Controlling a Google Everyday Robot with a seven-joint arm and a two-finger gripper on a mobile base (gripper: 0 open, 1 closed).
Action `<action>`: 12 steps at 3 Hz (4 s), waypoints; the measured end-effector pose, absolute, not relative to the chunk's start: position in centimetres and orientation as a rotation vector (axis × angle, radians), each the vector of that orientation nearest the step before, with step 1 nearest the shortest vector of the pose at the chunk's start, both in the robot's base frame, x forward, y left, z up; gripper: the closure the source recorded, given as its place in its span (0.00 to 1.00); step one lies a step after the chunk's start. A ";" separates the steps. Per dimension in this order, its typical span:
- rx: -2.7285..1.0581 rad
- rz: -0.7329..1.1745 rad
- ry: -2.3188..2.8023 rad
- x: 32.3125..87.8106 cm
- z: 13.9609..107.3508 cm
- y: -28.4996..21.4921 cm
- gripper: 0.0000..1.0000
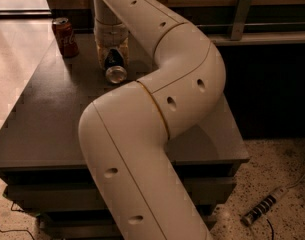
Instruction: Place pepsi can upright
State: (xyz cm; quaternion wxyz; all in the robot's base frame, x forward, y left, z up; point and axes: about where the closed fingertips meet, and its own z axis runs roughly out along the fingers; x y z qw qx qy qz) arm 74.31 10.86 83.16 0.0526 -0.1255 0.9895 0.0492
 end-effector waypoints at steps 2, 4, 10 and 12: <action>-0.398 0.132 2.973 74.5 84.8 10.5 1.00; -0.450 0.145 2.813 74.1 91.2 8.1 1.00; -1.243 0.427 1.885 72.0 96.8 8.1 1.00; -1.239 0.470 1.803 72.1 96.5 8.8 1.00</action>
Offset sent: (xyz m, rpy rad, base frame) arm -0.0037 -0.0162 0.0488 -0.0299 -0.0702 0.0285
